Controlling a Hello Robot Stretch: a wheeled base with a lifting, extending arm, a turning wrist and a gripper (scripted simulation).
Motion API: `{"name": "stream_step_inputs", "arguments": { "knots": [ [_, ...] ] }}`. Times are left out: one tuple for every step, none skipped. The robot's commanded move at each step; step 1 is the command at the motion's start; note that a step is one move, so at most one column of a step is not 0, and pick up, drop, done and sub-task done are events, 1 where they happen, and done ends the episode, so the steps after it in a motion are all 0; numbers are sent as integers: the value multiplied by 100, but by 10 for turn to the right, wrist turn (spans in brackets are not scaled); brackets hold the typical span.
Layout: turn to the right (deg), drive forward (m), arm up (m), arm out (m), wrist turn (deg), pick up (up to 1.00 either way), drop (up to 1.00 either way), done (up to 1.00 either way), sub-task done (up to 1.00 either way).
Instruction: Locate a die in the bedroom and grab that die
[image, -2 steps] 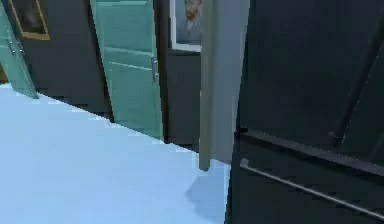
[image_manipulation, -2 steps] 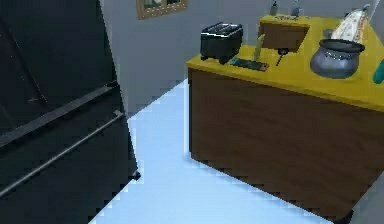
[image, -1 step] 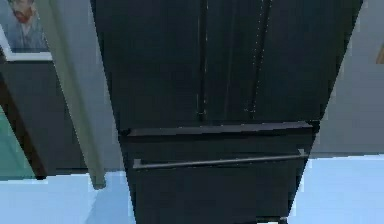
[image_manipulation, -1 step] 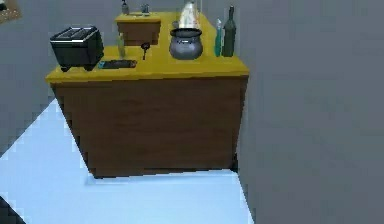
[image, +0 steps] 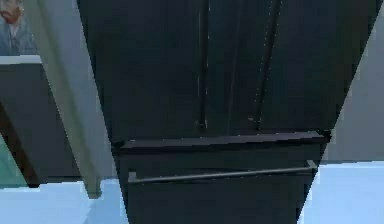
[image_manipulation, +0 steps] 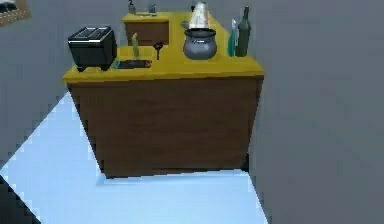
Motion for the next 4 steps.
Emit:
{"name": "stream_step_inputs", "arguments": {
  "knots": [
    [-450, 0, 0, 0, 0, 0, 0, 0, 0],
    [-180, 0, 0, 0, 0, 0, 0, 0, 0],
    [0, 100, 0, 0, 0, 0, 0, 0, 0],
    [-30, 0, 0, 0, 0, 0, 0, 0, 0]
  ]
}}
